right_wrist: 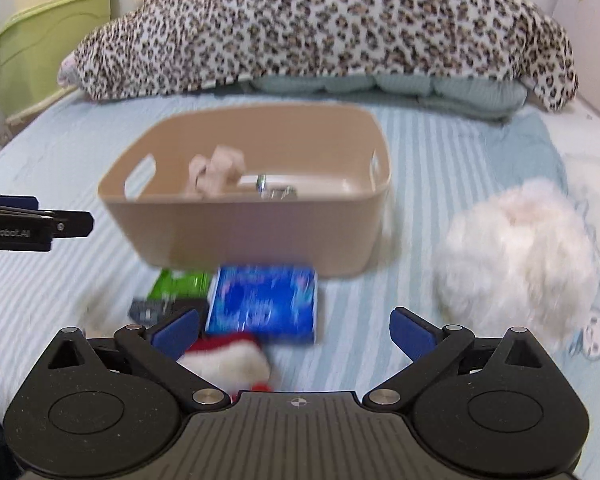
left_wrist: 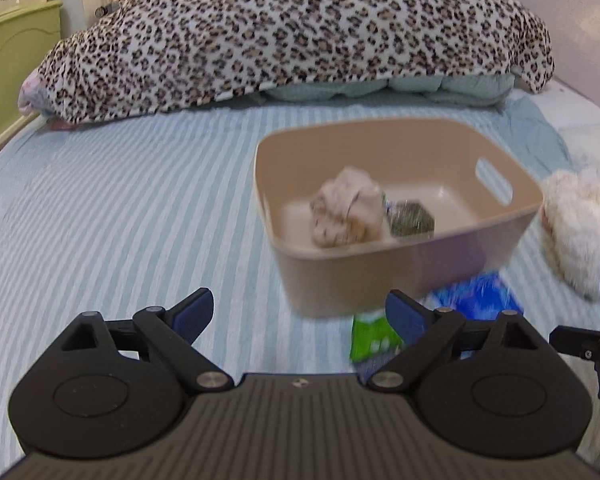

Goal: Organize objects
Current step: 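Grasp the white box with the left gripper while the right gripper grasps the plush toy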

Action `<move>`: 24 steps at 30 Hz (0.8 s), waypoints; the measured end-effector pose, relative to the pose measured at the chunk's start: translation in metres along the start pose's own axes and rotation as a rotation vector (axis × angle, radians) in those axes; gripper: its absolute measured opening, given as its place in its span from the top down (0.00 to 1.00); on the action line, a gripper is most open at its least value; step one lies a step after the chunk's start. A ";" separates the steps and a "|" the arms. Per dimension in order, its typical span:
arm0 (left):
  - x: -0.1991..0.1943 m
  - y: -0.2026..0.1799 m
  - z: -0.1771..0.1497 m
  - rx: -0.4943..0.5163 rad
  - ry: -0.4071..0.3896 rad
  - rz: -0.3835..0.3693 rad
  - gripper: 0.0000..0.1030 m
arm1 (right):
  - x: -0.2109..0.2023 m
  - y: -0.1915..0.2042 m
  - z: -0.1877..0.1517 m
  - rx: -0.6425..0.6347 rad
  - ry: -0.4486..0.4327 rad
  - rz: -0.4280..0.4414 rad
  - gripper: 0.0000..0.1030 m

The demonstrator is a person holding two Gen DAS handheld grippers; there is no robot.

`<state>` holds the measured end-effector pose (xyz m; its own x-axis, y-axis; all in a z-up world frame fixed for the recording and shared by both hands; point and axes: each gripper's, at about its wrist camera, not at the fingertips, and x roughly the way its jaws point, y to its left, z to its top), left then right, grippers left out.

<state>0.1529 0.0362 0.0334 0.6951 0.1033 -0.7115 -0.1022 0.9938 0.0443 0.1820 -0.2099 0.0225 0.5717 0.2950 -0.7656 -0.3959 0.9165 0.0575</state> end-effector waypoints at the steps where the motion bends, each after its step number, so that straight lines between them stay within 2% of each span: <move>1: 0.000 0.001 -0.006 0.004 0.008 0.000 0.10 | 0.002 0.002 -0.005 -0.002 0.009 0.001 0.00; 10: 0.012 0.000 -0.054 0.020 0.105 -0.036 0.10 | 0.018 0.021 -0.033 -0.057 0.041 -0.012 0.00; 24: 0.051 -0.007 -0.082 0.015 0.239 -0.090 0.10 | 0.055 0.046 -0.054 -0.181 0.076 -0.022 0.00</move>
<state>0.1303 0.0311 -0.0609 0.5131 0.0033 -0.8583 -0.0361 0.9992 -0.0177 0.1563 -0.1660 -0.0512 0.5281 0.2483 -0.8121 -0.5106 0.8570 -0.0700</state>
